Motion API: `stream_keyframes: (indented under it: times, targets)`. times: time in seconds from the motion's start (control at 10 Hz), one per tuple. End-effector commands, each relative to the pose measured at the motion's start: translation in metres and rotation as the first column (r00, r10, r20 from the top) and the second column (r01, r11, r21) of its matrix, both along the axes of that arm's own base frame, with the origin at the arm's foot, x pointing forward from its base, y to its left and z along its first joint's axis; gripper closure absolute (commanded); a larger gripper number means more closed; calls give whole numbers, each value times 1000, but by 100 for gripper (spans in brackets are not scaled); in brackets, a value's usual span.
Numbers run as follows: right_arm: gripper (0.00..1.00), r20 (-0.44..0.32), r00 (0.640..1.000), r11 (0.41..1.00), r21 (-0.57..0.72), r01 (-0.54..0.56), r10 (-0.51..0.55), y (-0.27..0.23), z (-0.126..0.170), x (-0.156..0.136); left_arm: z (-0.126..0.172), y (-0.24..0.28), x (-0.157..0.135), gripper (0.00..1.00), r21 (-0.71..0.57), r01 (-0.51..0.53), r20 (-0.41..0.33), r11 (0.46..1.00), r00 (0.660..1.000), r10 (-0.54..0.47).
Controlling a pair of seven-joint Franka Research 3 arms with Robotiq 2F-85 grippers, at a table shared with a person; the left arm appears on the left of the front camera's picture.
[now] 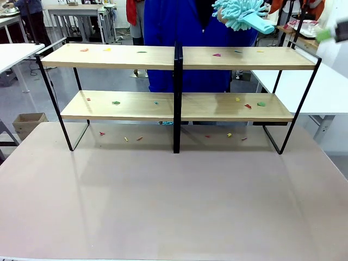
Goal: Clean the shelves.
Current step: Pick up the Duster when the human hands it over.
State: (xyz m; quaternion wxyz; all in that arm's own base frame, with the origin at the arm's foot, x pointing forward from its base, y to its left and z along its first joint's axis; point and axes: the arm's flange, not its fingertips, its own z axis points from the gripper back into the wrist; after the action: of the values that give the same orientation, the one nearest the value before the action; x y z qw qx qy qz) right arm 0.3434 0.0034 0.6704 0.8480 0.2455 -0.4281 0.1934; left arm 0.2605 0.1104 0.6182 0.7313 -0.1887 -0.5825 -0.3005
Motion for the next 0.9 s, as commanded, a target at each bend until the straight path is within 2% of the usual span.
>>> stream_keyframes:
  times: [0.0,0.1,0.2,0.3,0.4,0.5,0.6,0.7,0.8]
  targets:
    - [0,-302,941,952,210,221,-151,25,53,62,-1,2,0,0,6,4,-3,1000,1000,-4]
    - [0,-278,933,937,197,288,-228,36,49,69,-1,2,0,0,6,4,-3,1000,1000,-4]
    - [0,-127,992,994,99,35,-22,18,24,32,-1,2,0,0,6,4,-3,1000,1000,-4]
    - [0,-219,972,979,169,117,-79,34,38,62,-1,2,0,0,6,4,-3,1000,1000,-4]
    - [0,-258,959,956,233,178,-116,44,36,60,-1,2,0,0,6,4,-3,1000,1000,-4]
    - [0,-399,913,942,267,203,-83,55,35,84,-1,2,0,0,6,4,-3,1000,1000,-4]
    - [0,-470,882,928,312,202,-34,63,33,106,-1,2,0,0,6,4,-3,1000,1000,-4]
    - [0,-517,856,898,375,232,-4,70,29,135,-1,2,0,0,6,4,-3,1000,1000,-4]
    - [0,-536,843,890,404,211,44,74,26,147,-1,2,0,0,6,4,-3,1000,1000,-4]
